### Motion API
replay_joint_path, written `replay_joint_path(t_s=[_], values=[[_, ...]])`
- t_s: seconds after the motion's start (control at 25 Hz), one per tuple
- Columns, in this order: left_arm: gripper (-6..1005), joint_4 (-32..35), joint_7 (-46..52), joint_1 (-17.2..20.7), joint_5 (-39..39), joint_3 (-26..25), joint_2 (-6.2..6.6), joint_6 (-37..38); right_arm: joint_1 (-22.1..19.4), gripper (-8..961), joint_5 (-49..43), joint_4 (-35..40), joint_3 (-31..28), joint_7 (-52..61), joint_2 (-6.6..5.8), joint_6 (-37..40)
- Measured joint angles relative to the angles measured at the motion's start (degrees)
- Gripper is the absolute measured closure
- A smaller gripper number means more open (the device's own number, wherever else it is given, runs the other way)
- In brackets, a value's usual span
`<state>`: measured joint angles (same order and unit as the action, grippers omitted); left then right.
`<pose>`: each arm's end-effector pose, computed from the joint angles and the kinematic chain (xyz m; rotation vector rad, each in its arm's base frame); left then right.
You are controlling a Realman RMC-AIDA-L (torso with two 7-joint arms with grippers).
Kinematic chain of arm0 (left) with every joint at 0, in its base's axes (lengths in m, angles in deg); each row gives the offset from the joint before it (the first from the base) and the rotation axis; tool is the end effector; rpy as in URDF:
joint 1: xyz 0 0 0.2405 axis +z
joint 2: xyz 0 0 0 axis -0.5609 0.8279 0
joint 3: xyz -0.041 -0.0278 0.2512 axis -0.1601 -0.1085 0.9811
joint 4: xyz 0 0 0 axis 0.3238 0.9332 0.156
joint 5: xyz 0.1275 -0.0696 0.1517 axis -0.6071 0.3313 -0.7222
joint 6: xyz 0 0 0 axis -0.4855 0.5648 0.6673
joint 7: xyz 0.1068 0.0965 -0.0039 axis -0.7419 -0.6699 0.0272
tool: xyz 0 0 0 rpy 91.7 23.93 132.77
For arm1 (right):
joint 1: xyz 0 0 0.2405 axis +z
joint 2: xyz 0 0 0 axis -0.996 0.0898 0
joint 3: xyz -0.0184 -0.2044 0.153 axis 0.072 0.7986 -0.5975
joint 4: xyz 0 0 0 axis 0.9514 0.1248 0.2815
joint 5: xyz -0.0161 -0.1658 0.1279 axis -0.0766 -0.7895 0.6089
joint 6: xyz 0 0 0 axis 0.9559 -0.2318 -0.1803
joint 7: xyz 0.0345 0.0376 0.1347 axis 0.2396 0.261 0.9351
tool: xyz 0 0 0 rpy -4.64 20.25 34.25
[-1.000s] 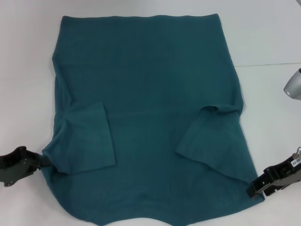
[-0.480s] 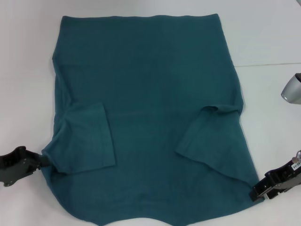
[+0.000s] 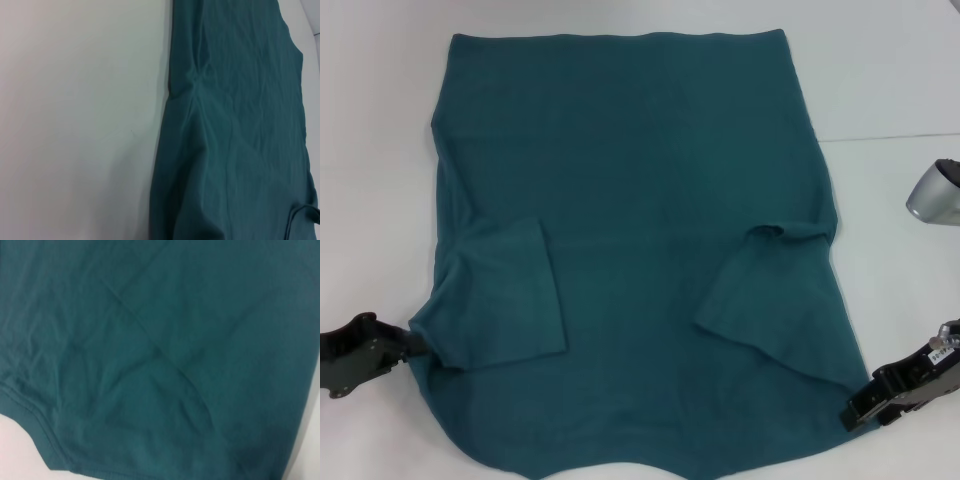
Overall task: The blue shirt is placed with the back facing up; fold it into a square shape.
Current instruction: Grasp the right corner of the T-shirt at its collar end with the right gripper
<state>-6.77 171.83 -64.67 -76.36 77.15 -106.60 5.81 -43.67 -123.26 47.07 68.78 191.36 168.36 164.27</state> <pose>-0.3291 0.3310 0.0383 -1.8101 -2.1546 -0.5772 0.2814 0.3468 0.0270 -2.2930 1.8091 -0.4484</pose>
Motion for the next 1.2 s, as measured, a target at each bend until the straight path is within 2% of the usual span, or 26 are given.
replay_joint_path(t_s=[0.44, 1.12, 1.2], values=[[996, -0.01, 0.0, -0.17, -0.01, 0.0, -0.03, 0.0, 1.45, 349, 0.54, -0.84, -0.17, -0.22, 0.74, -1.14], [995, 0.0, 0.0, -0.17, 0.52, 0.0, 0.06, 0.06, 2.51, 350, 2.54, -1.73, -0.08, -0.23, 0.8, -1.56], [996, 0.0, 0.0, -0.22, 0.52, 0.0, 0.06, 0.14, 2.51, 433, 2.56, -1.54, -0.08, -0.21, 0.79, -1.27]])
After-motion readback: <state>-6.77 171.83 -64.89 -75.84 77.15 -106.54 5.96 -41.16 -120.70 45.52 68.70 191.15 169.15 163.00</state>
